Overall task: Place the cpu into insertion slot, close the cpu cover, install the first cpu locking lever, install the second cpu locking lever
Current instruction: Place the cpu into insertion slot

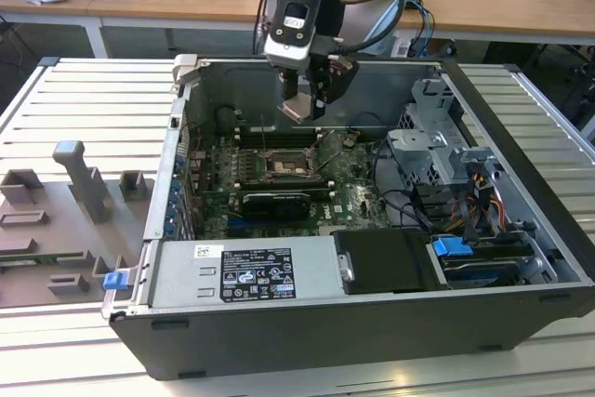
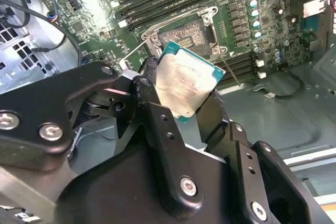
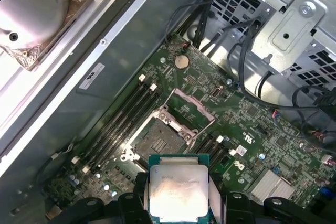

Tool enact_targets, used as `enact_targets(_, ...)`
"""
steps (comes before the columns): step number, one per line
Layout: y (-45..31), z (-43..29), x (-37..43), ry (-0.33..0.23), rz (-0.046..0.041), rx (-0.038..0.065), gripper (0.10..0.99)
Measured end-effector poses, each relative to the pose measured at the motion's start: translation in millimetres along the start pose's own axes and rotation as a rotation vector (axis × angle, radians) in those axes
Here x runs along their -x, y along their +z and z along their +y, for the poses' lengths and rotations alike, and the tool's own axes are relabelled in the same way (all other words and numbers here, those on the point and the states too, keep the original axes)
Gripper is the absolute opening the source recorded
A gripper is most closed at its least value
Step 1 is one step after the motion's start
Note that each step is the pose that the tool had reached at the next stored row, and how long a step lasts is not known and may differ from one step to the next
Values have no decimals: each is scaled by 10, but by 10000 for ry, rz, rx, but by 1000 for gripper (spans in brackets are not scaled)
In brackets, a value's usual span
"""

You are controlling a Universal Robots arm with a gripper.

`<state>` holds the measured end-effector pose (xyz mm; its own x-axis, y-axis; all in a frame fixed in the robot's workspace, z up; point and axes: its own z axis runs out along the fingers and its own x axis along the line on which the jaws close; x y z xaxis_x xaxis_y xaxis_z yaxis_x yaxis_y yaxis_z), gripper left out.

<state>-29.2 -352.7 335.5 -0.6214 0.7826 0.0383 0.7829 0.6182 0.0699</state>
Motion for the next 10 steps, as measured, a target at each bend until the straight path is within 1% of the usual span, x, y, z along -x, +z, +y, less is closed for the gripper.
enact_targets(10,11,-1,0,418,-28,16,541)
